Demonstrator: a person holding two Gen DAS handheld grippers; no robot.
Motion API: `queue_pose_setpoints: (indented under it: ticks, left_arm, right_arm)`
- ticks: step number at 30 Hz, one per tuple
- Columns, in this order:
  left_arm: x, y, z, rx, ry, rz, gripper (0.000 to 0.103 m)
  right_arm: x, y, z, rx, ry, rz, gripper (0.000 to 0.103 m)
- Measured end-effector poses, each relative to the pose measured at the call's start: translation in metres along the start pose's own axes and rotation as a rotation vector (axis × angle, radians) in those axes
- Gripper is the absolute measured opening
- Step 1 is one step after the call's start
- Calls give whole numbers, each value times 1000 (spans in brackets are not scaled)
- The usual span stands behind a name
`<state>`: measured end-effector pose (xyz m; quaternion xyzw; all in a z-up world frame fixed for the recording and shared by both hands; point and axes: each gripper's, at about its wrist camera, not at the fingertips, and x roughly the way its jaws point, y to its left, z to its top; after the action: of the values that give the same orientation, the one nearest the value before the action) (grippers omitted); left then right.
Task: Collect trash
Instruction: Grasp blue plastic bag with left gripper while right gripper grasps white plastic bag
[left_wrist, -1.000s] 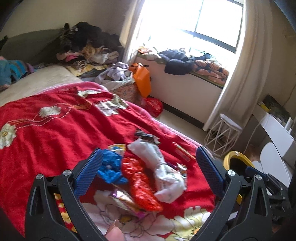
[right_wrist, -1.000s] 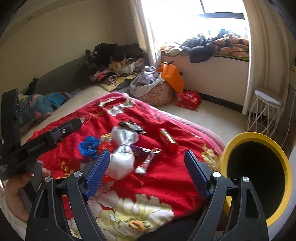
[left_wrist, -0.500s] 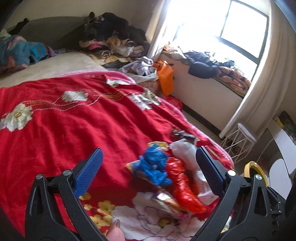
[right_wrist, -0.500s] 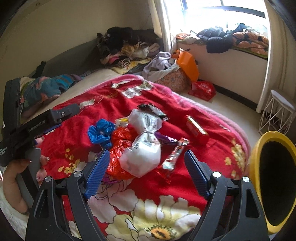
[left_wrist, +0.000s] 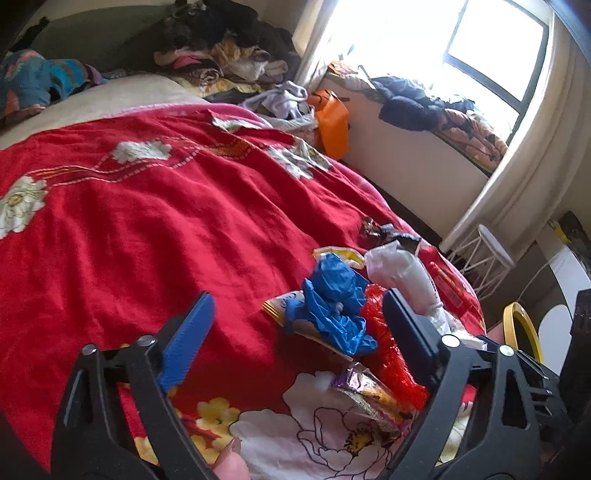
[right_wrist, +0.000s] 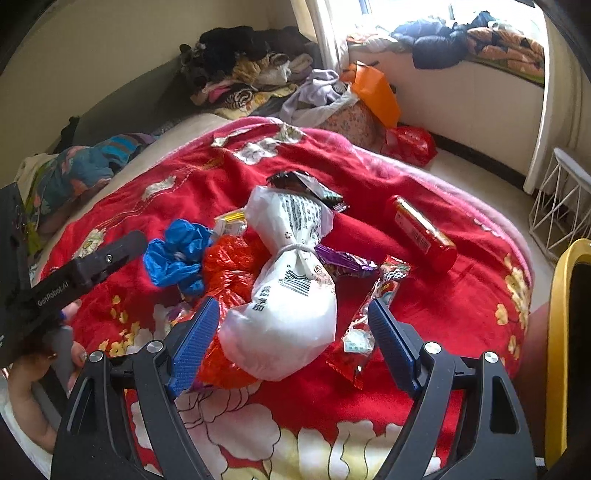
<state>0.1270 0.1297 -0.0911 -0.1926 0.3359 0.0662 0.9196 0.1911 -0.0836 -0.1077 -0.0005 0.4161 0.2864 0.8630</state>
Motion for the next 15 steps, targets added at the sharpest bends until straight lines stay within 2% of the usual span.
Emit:
queue_pose_setpoints:
  ticks: [2,3,5,7,8,11,13,15]
  left_arm:
    - [6,0,0,-2,13,-9,78]
    - [9,-1,0,-1,18,-13,72]
    - [13,-2,1,-1,28,-14,67]
    - [18,-4,1,5,43,-21,54]
    - [20,-6,1,9,49,-21,51]
    - [21,-10,-1,24,62,-32,38]
    - [23,-15,-3,42,75,-31,25]
    - [23,-17,-5,49,79,-33,18]
  right_arm:
    - [4,-2,0,14,11,15,78]
    - [6,-2,0,18,16,22,76]
    - [7,-3,-2,26,28,48,63]
    - [4,-1,-4,21,24,49,56]
    - [2,0,-5,17,19,49,51]
    - [-6,-2,-9,25,8,59,45]
    - [-13,-4,-12,34,0,68,43]
    - [-22,-7,-14,38,-10,76,42]
